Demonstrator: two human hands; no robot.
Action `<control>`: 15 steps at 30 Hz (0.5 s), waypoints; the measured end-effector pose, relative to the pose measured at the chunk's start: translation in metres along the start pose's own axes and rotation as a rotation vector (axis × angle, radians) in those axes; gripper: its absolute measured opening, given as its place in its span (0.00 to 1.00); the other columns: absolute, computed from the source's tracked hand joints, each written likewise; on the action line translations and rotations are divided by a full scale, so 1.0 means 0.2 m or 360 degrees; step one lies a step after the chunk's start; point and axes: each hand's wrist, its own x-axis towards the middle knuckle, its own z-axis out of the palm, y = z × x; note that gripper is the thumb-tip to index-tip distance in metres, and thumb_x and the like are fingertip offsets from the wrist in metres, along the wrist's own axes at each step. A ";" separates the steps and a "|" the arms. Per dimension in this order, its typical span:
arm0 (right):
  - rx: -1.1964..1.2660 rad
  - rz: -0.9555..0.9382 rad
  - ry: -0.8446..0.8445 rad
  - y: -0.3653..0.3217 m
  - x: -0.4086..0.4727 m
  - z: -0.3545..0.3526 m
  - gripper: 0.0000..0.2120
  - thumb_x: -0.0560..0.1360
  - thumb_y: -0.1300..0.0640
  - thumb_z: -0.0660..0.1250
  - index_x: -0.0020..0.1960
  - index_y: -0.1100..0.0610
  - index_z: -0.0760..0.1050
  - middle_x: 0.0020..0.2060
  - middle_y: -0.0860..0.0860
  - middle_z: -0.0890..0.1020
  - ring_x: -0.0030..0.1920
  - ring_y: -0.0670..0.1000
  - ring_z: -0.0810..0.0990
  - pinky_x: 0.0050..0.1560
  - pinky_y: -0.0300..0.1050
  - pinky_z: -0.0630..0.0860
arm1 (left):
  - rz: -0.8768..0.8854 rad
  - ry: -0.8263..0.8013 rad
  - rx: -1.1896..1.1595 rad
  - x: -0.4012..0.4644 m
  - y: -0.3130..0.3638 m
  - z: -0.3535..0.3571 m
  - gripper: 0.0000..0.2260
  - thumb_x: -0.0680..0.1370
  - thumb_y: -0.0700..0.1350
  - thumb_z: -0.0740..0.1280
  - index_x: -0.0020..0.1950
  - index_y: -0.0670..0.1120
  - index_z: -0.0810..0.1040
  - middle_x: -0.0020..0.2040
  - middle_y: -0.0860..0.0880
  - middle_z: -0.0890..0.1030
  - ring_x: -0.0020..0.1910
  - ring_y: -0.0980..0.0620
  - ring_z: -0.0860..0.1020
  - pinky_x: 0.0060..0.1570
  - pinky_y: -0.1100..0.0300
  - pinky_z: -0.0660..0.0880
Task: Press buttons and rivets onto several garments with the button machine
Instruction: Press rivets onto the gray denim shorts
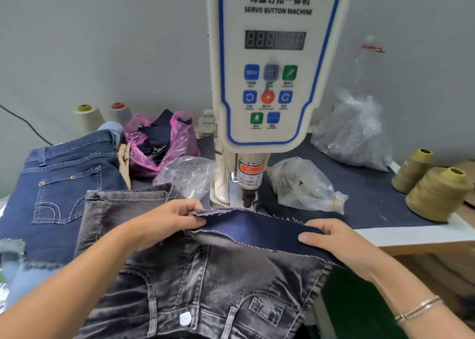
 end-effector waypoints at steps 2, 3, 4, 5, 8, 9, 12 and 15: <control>-0.0096 -0.0024 0.0033 0.01 0.02 -0.01 0.09 0.73 0.53 0.70 0.50 0.56 0.82 0.48 0.56 0.85 0.49 0.58 0.83 0.52 0.47 0.78 | 0.0018 0.0085 -0.0025 0.01 -0.01 0.02 0.07 0.73 0.52 0.70 0.36 0.54 0.77 0.35 0.53 0.76 0.35 0.56 0.71 0.39 0.62 0.66; -0.0106 -0.0034 0.0053 0.01 0.03 -0.01 0.08 0.74 0.54 0.70 0.51 0.56 0.82 0.48 0.56 0.85 0.49 0.58 0.83 0.53 0.49 0.77 | 0.0021 0.0150 -0.0019 0.01 -0.01 0.04 0.09 0.74 0.55 0.70 0.36 0.54 0.79 0.35 0.55 0.76 0.35 0.57 0.72 0.39 0.63 0.66; -0.0103 -0.0045 0.0077 0.02 0.03 -0.01 0.09 0.74 0.55 0.70 0.51 0.57 0.82 0.48 0.57 0.85 0.50 0.59 0.83 0.54 0.51 0.77 | 0.0021 0.0224 0.0012 0.02 -0.01 0.06 0.11 0.75 0.59 0.69 0.36 0.55 0.80 0.35 0.57 0.78 0.34 0.59 0.74 0.38 0.66 0.68; -0.0080 -0.0056 0.0107 0.02 0.03 -0.01 0.09 0.73 0.55 0.70 0.51 0.59 0.82 0.48 0.59 0.84 0.49 0.60 0.83 0.54 0.53 0.76 | 0.0023 0.0288 0.0047 0.02 0.00 0.08 0.12 0.75 0.59 0.67 0.36 0.56 0.81 0.35 0.58 0.80 0.34 0.61 0.76 0.38 0.68 0.70; 0.0067 -0.0129 0.0230 0.03 0.03 -0.01 0.14 0.68 0.51 0.72 0.46 0.62 0.81 0.47 0.65 0.82 0.43 0.59 0.81 0.49 0.52 0.74 | 0.0111 0.0329 0.0025 0.00 0.03 0.14 0.14 0.79 0.51 0.64 0.35 0.57 0.81 0.35 0.58 0.81 0.34 0.63 0.77 0.38 0.68 0.71; 0.0111 -0.0172 0.0270 0.04 0.01 -0.01 0.16 0.66 0.50 0.72 0.45 0.62 0.81 0.46 0.66 0.82 0.42 0.58 0.80 0.46 0.50 0.73 | 0.0172 0.0299 -0.0004 -0.02 0.04 0.16 0.14 0.79 0.48 0.64 0.36 0.57 0.81 0.36 0.57 0.82 0.35 0.63 0.77 0.39 0.69 0.71; 0.0264 -0.0324 0.0295 0.11 -0.05 -0.05 0.15 0.65 0.51 0.71 0.43 0.63 0.80 0.41 0.65 0.82 0.39 0.59 0.80 0.40 0.46 0.76 | 0.0362 0.0254 0.0139 -0.07 0.02 0.22 0.07 0.77 0.53 0.69 0.39 0.57 0.80 0.41 0.53 0.78 0.40 0.59 0.75 0.44 0.66 0.69; 0.0489 -0.0321 0.0175 0.16 -0.13 -0.06 0.08 0.63 0.58 0.73 0.39 0.63 0.81 0.36 0.62 0.82 0.34 0.57 0.81 0.34 0.42 0.77 | 0.0558 0.0357 0.0131 -0.14 0.02 0.28 0.11 0.69 0.59 0.69 0.44 0.54 0.80 0.46 0.55 0.78 0.42 0.62 0.75 0.45 0.69 0.69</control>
